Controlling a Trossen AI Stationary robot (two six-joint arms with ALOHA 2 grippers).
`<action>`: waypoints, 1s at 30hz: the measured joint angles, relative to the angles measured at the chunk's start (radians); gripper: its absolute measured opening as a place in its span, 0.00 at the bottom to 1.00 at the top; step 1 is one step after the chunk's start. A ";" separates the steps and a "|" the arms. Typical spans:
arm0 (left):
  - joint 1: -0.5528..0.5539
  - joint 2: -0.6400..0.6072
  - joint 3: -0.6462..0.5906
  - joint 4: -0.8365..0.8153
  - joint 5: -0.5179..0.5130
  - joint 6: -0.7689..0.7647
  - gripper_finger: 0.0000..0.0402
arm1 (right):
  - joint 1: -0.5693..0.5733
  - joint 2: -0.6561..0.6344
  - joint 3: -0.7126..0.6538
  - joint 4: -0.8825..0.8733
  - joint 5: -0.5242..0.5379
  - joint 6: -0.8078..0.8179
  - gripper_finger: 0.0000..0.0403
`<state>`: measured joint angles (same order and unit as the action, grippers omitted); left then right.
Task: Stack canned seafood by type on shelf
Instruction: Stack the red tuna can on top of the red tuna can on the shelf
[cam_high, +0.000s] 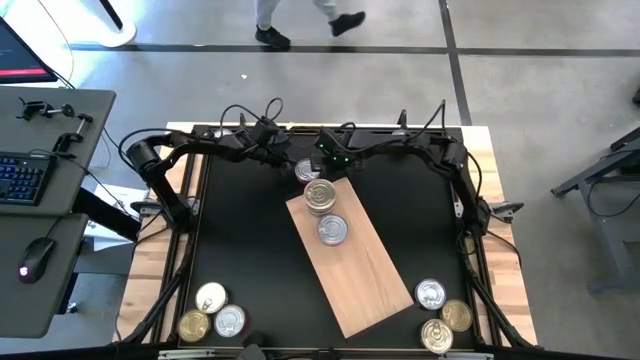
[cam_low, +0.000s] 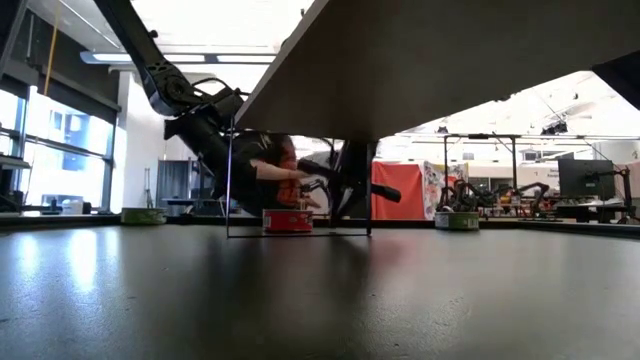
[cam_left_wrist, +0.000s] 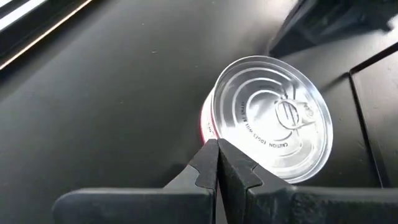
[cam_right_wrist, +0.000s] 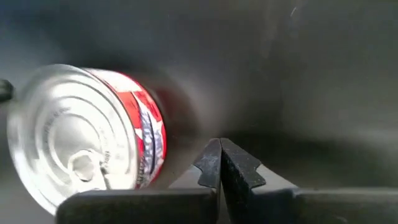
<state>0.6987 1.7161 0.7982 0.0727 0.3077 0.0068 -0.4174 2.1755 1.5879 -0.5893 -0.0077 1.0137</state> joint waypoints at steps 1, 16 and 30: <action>0.000 0.000 0.000 0.000 0.000 -0.002 0.00 | 0.003 0.010 0.000 0.010 -0.003 0.001 0.00; 0.028 0.046 0.000 0.010 0.087 -0.056 0.00 | 0.017 0.028 0.001 0.066 -0.003 0.034 0.00; 0.007 0.101 -0.001 0.047 0.112 -0.156 0.00 | 0.025 0.028 0.000 0.122 -0.022 0.036 0.00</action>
<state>0.7059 1.8168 0.7975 0.1195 0.4198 -0.1490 -0.3923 2.2040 1.5883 -0.4676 -0.0296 1.0496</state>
